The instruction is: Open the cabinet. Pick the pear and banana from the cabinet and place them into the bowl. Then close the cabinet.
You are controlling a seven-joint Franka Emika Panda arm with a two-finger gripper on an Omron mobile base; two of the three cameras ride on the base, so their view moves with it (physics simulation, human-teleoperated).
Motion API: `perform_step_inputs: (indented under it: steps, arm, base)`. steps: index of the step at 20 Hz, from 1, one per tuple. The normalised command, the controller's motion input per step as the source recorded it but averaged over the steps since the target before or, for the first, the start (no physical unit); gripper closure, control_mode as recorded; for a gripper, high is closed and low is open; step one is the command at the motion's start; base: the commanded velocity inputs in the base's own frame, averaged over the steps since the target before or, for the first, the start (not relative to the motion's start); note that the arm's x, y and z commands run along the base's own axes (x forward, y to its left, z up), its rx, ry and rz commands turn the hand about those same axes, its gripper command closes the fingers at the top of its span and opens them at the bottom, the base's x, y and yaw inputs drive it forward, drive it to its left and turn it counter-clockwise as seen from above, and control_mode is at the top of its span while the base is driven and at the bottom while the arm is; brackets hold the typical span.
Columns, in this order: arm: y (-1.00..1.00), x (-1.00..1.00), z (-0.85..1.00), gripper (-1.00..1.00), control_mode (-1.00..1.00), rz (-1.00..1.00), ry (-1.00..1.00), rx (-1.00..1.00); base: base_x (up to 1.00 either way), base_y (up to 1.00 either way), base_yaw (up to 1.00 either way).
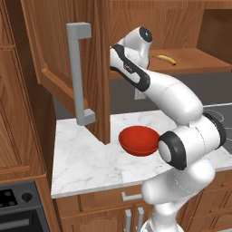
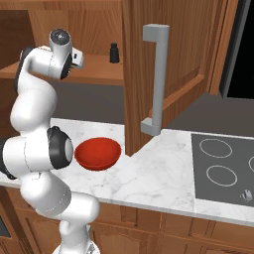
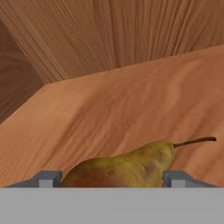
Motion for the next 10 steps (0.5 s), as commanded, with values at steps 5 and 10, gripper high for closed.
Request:
perform_step_inputs:
  steps: [5,10]
  arm:
    - [-0.02,-0.42,0.00,1.00,-1.00,0.00,-0.02,0.00]
    - [-0.08,-0.97,0.00,1.00,-1.00,0.00,-0.02,0.00]
  base:
    - [0.00,0.00,0.00]
    - [0.00,0.00,0.00]
